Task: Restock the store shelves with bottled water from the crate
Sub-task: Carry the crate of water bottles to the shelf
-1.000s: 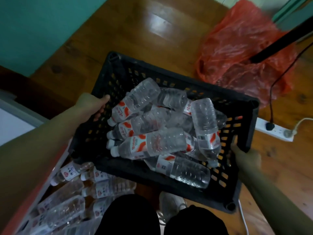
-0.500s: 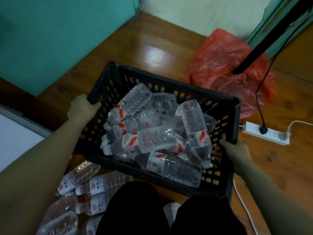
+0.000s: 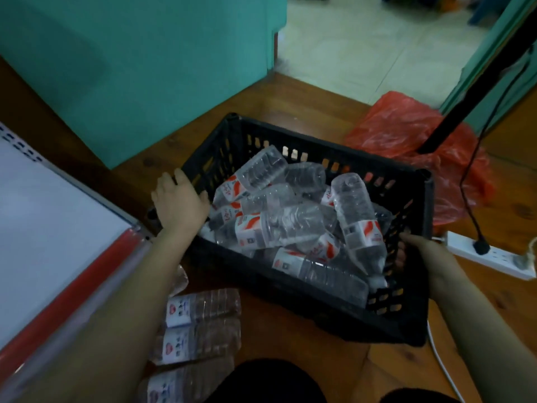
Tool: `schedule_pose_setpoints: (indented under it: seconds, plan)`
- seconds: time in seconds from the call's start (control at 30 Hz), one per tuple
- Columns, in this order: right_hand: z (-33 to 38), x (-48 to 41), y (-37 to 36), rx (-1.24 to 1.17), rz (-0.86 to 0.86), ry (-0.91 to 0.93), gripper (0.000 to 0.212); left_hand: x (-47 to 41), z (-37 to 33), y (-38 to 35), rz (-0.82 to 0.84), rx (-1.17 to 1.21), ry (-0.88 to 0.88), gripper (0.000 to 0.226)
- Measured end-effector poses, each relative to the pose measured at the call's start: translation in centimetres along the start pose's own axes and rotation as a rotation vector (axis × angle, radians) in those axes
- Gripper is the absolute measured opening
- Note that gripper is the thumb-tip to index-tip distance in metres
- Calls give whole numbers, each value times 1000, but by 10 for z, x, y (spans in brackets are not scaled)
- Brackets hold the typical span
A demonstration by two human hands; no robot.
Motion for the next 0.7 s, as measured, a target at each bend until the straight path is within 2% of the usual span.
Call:
schedule_pose_setpoints:
  seconds: [0.1,0.2,0.33,0.43,0.5,0.7]
  plan:
    - [-8,2,-3,-11,63,-53,34,38,4,23,-113,137,130,73]
    - [-7,2,-5,-34,96,-31,35,73,23,26,-167,401,365,85]
    - [-2,6,-7,-60,99,92,25,89,33,10,-233,810,608,78]
    - [-9,9,-8,-46,95,151,19,106,32,-8,-211,1059,904,70]
    - [-12,12,-7,-18,72,174,20,114,29,-16,-166,1074,1004,63]
    - [-13,13,-14,12,14,202,21,105,41,-19,-233,1019,1046,52]
Point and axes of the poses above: each hand's wrist, its own x-axis away from the middle knuckle, its own y-axis out of the back of the hand, z = x × y, the point moved 9 cm from there along -x, towards the middle knuckle, and after that the axes turned 10 degrees about -z, right-handed, at the moved point
